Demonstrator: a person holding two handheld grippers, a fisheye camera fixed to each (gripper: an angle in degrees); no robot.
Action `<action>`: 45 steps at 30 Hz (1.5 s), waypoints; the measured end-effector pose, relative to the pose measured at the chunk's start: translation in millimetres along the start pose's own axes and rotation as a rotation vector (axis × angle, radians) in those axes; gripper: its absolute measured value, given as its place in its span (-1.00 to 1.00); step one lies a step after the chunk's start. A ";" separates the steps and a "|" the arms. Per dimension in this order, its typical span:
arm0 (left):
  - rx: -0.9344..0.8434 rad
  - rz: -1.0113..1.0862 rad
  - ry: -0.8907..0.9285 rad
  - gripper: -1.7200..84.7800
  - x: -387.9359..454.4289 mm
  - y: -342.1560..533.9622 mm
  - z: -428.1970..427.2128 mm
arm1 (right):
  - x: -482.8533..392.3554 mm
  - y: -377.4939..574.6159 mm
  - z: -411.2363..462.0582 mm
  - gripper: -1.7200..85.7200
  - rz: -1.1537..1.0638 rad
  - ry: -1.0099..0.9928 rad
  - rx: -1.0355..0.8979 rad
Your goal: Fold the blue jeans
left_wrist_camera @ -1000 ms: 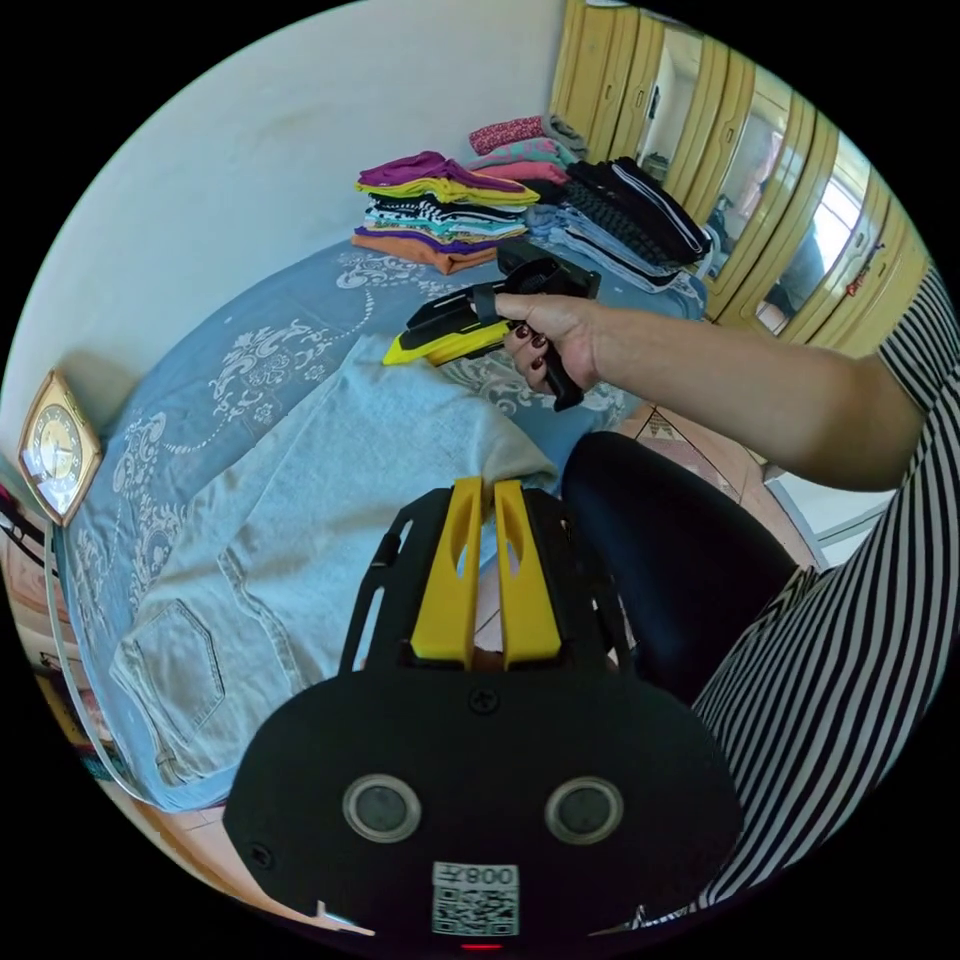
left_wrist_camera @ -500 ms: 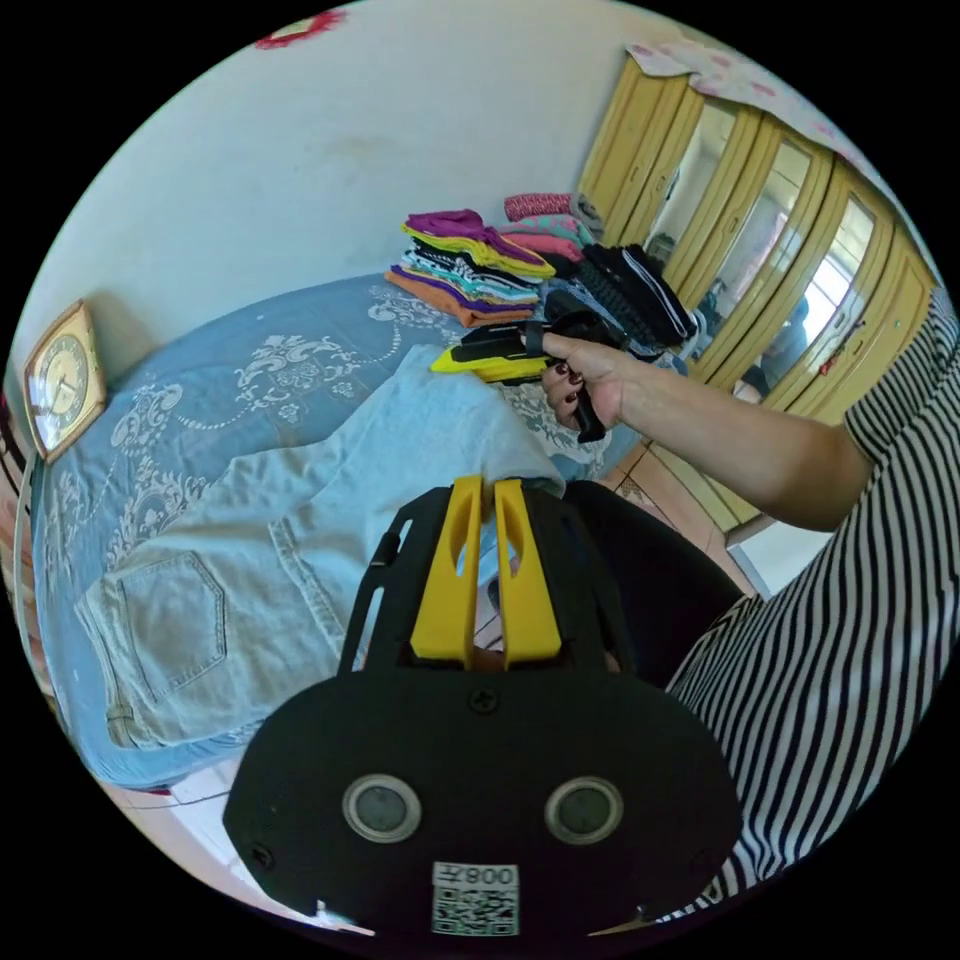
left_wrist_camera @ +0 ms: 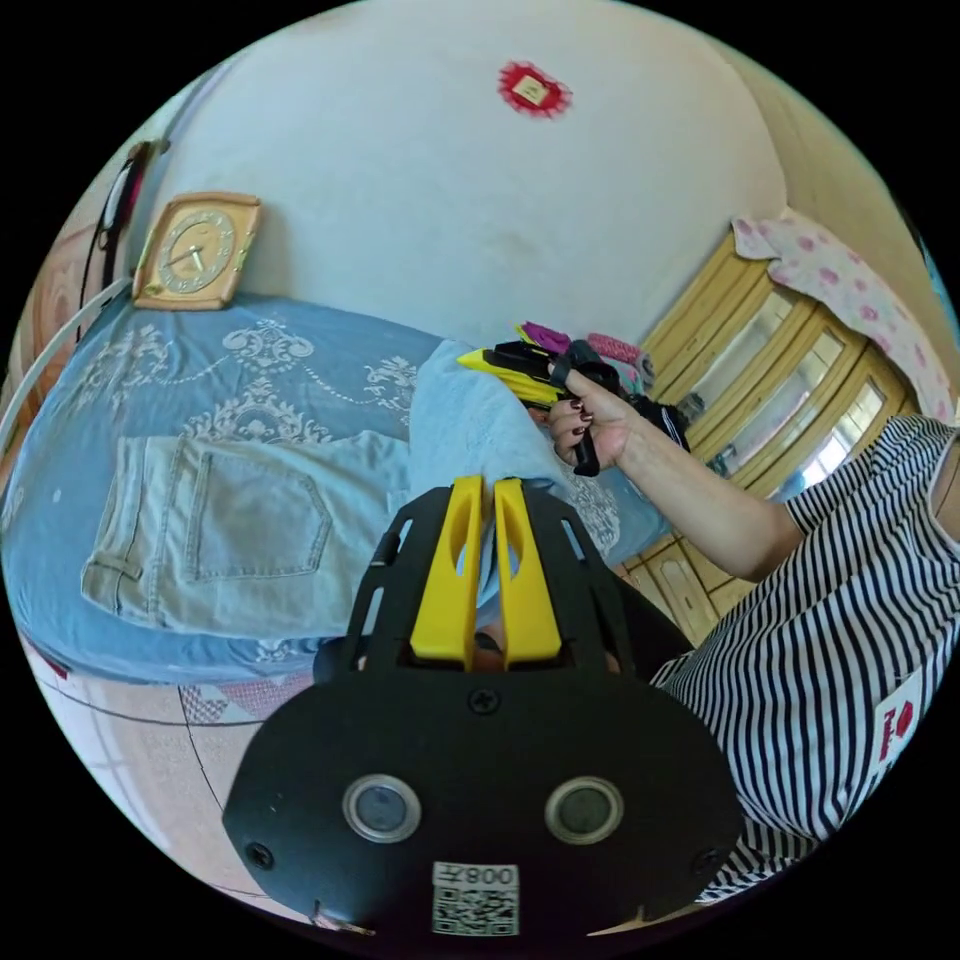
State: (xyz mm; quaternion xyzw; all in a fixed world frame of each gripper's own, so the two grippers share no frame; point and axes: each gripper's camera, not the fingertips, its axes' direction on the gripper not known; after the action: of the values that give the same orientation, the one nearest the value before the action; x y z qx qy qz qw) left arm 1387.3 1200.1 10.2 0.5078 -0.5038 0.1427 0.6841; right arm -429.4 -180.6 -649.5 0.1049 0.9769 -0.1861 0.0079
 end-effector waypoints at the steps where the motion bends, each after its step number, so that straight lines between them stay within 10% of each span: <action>1: 0.015 -0.024 -0.004 -0.93 -21.0 25.0 -8.6 | -16.9 -10.7 12.4 -0.90 -0.005 0.008 -0.021; 20: 0.140 -0.355 -0.141 -0.92 -288.6 406.8 -100.2 | -248.4 -155.4 191.4 -0.90 -0.051 0.172 -0.275; 45: 0.237 -0.659 -0.163 -0.93 -379.0 762.0 -123.1 | -466.9 -261.1 277.8 -0.84 -0.089 0.273 -0.424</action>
State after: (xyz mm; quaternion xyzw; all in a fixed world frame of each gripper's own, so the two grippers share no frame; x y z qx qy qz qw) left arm 744.4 1761.2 116.8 0.7286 -0.3457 -0.0690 0.5872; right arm -33.7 -613.7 -788.0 0.0820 0.9897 0.0386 -0.1105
